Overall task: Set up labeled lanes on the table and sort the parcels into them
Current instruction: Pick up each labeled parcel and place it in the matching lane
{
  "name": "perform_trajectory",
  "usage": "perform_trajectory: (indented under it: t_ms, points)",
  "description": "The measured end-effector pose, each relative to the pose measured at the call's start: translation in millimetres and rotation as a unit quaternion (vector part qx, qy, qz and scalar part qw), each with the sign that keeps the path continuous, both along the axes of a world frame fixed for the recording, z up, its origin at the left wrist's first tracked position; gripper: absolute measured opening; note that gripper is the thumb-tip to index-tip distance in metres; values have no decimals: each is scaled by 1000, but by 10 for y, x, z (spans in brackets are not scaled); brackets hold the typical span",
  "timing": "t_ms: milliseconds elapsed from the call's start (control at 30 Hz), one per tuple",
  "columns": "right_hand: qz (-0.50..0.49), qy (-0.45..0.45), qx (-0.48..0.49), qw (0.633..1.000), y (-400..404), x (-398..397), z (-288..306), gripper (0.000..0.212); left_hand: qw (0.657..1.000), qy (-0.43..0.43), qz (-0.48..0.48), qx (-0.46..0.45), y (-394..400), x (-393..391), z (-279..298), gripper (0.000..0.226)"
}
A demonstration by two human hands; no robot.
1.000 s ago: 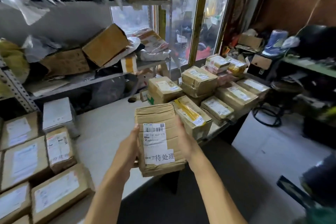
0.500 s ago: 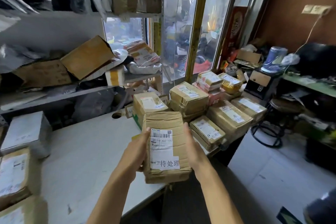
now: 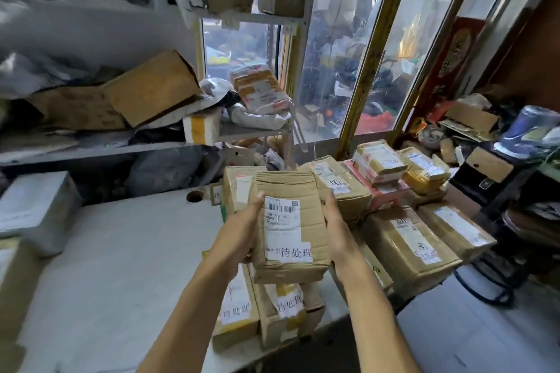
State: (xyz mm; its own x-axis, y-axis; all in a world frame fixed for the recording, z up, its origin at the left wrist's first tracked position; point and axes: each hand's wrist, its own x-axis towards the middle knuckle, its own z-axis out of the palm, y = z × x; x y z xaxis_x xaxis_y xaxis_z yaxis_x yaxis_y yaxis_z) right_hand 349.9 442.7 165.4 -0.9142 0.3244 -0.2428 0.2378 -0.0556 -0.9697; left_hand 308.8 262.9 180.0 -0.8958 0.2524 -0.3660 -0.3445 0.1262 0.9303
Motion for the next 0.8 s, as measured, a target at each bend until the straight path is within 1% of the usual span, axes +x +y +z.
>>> perform_trajectory:
  t_ms: [100,133,233,333,367,433,467,533,567,600,633,667,700,733,767,800]
  points:
    - [42,17,4,999,75,-363,143,77,999,14,43,9,60,-204,121,44]
    - [56,26,7,998,92,-499,189,75,998,15,57,12,74,-294,158,44]
    - [84,37,29,995,108,-940,299,76,994,22,104,19,128,-579,314,51]
    - [117,53,27,991,132,-1356,391,75,991,18,134,-7,168,-903,393,56]
    - [127,48,26,990,136,-1495,392,74,990,22,139,-15,170,-1002,427,61]
    - [133,55,19,989,145,-1793,334,75,988,15,149,-34,168,-1239,410,80]
    - [127,56,20,990,142,-1910,312,79,987,9,155,-45,175,-1392,321,87]
    - [139,43,32,989,151,-2121,172,91,987,2,152,-59,201,-1600,100,87]
    - [149,25,28,988,105,-2118,175,86,986,2,149,-69,223,-1654,-31,88]
    - [158,5,37,987,95,-2132,90,73,986,13,147,-82,260,-1682,-160,91]
    - [170,-22,38,985,100,-2156,-26,66,985,26,143,-96,291,-1755,-360,91]
    - [180,-33,49,982,134,-2205,-168,67,983,48,139,-107,324,-1871,-621,86]
    - [177,-36,55,982,198,-2371,-403,79,982,66,140,-108,336,-1993,-881,82]
    - [179,-33,37,983,287,-2660,-800,97,982,67,140,-107,340,-2079,-1053,78]
    - [195,-33,29,980,412,-3026,-1234,113,982,67,138,-112,354,-2102,-1049,75]
    - [203,-32,34,978,497,-3168,-1391,121,982,61,138,-117,325,-2158,-1068,76]
